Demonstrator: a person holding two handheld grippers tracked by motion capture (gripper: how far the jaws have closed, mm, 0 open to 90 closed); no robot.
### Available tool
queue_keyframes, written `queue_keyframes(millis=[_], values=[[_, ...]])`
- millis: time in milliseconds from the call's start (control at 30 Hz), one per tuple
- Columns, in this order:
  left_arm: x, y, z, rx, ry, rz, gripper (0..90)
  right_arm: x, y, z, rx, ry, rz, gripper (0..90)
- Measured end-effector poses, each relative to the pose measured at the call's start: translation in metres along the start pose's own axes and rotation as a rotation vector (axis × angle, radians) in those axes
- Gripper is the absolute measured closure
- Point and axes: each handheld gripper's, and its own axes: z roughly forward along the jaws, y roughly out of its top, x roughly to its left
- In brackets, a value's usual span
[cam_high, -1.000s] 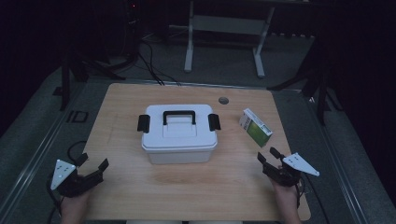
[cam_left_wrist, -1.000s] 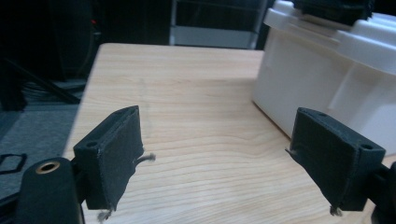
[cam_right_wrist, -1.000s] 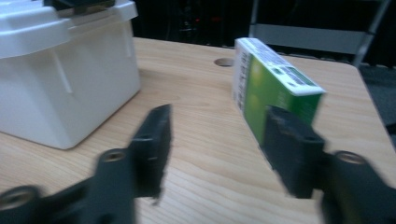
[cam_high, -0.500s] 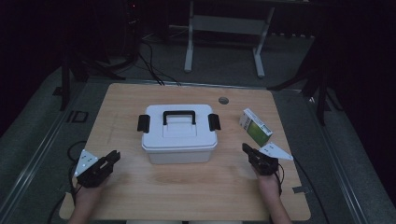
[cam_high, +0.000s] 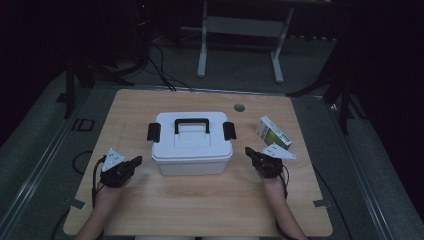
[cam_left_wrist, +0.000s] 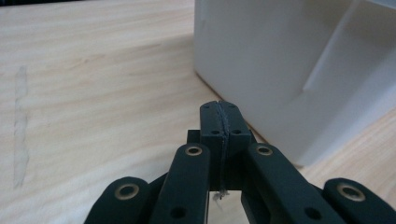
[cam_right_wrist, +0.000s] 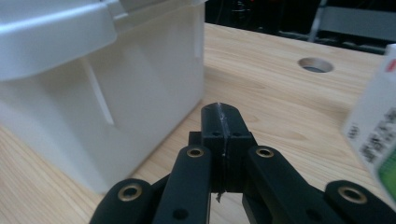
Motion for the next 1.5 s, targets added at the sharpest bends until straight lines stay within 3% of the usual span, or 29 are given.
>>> queue_keyframes(millis=[233,533,800,933,1167,1500], values=[[0.003,0.01,0.023,-0.012,-0.029,-0.027,90.0,0.01,0.009,0.026,0.004,0.033,-0.007,90.0],[-0.002,0.015,0.038,-0.01,-0.062,-0.017,90.0,0.018,0.01,0.047,0.025,0.054,0.002,90.0],[-0.006,0.02,0.041,-0.012,-0.087,-0.01,90.0,0.026,0.013,0.052,0.024,0.076,-0.017,90.0],[-0.01,0.022,0.043,-0.005,-0.091,0.011,90.0,0.026,0.013,0.052,0.018,0.086,0.0,90.0],[-0.01,0.022,0.042,-0.009,-0.111,-0.017,90.0,0.027,0.013,0.051,0.018,0.084,-0.001,90.0],[-0.019,0.018,0.037,-0.007,-0.12,-0.009,90.0,0.028,0.01,0.043,0.026,0.073,-0.004,90.0]])
